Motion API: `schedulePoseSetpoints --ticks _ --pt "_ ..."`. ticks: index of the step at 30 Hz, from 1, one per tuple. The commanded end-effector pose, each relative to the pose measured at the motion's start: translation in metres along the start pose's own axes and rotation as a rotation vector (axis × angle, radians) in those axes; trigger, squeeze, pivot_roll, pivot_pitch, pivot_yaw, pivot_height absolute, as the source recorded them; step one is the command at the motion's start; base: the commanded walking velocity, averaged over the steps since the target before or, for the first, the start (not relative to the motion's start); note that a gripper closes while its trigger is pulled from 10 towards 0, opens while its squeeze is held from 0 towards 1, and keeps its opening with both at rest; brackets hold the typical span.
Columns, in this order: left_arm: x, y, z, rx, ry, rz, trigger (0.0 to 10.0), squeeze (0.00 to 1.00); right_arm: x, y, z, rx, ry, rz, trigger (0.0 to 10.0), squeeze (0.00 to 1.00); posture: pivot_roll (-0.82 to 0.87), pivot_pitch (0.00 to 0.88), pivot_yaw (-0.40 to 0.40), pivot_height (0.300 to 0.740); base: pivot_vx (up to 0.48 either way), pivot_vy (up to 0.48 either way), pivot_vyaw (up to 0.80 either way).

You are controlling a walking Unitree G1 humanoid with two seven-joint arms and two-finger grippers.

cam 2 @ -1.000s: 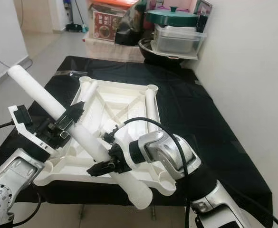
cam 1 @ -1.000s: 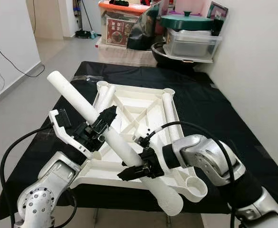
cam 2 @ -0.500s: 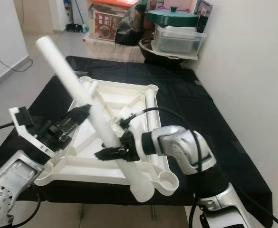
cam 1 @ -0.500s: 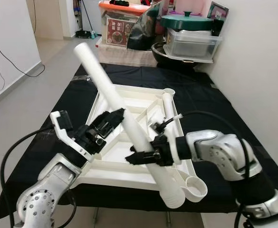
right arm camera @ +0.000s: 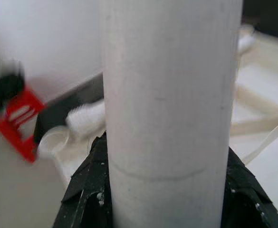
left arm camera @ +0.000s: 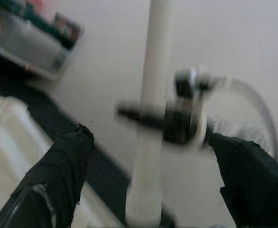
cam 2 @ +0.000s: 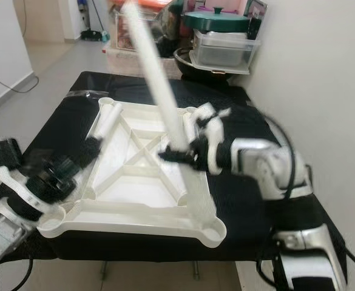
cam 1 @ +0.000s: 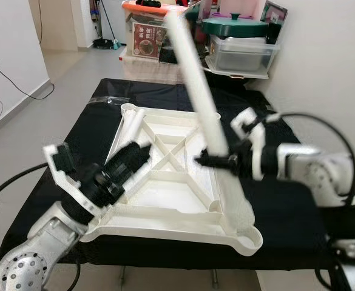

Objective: Building children table

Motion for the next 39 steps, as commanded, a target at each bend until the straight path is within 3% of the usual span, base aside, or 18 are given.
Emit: schedulePoseSetpoints --ticks 1,6,8,11,13,16,17,18,25,36,37,39 --pt "0.000 -0.002 -0.011 -0.075 0.035 -0.009 10.0 0.00 0.009 -0.001 0.012 0.096 0.026 -0.056 0.0 0.00 0.08 0.000 -0.091 0.740 0.000 0.000 0.00" --pt "-0.005 -0.003 -0.019 -0.174 0.117 -0.004 10.0 0.00 0.002 0.014 0.018 0.209 0.075 -0.052 0.0 0.00 0.09 0.000 -0.091 0.740 0.000 0.000 0.00" --pt "-0.009 -0.004 -0.027 -0.254 0.208 -0.002 10.0 0.00 -0.012 0.027 0.017 0.263 0.109 -0.011 0.0 0.00 0.09 0.000 -0.090 0.740 0.000 0.000 0.00" --pt "-0.010 -0.005 -0.029 -0.282 0.241 -0.004 10.0 0.00 -0.018 0.032 0.016 0.274 0.115 0.009 0.0 0.00 0.09 0.000 -0.090 0.740 0.000 0.000 0.00" --pt "-0.011 -0.002 -0.032 -0.320 0.317 -0.008 10.0 0.00 -0.035 0.042 0.013 0.295 0.134 0.068 0.0 0.00 0.09 0.000 -0.089 0.740 0.000 0.000 0.00" --pt "-0.013 0.000 -0.032 -0.333 0.371 -0.005 10.0 0.00 -0.048 0.049 0.011 0.313 0.157 0.117 0.0 0.00 0.09 0.000 -0.088 0.740 0.000 0.000 0.00" --pt "-0.013 0.000 -0.032 -0.333 0.371 -0.005 10.0 0.00 -0.048 0.049 0.011 0.313 0.157 0.117 0.0 0.00 0.09 0.000 -0.088 0.740 0.000 0.000 0.00" --pt "-0.014 0.003 -0.031 -0.322 0.385 -0.004 10.0 0.00 -0.062 0.056 0.003 0.299 0.168 0.167 0.0 0.00 0.09 0.000 -0.086 0.740 0.000 0.000 0.00" --pt "-0.012 0.009 -0.033 -0.307 0.382 -0.043 10.0 0.00 -0.078 0.070 -0.009 0.282 0.204 0.209 0.0 0.00 0.08 0.000 -0.084 0.740 0.000 0.000 0.00" --pt "-0.010 0.015 -0.042 -0.305 0.357 -0.070 10.0 0.00 -0.099 0.078 -0.018 0.275 0.226 0.255 0.0 0.00 0.08 0.000 -0.077 0.740 0.000 0.000 0.00" --pt "-0.013 0.016 -0.044 -0.300 0.338 -0.066 9.4 0.00 -0.104 0.079 -0.017 0.282 0.222 0.263 0.0 0.00 0.07 0.000 -0.072 0.740 0.000 0.000 0.00" --pt "-0.013 0.016 -0.044 -0.298 0.333 -0.065 9.4 0.00 -0.105 0.080 -0.016 0.283 0.218 0.265 0.0 0.00 0.07 0.000 -0.072 0.740 0.000 0.000 0.00"
Point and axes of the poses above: a point about 5 cm out from each wrist's last joint towards the gripper, its own y axis pointing out of the wrist towards the gripper, its own z axis along the axis of the wrist's last joint, x = y × z, the point moved 3 cm from there along y, pointing out of the wrist towards the gripper, and after that the axes turned 12 degrees about y, right-handed, at the moved point
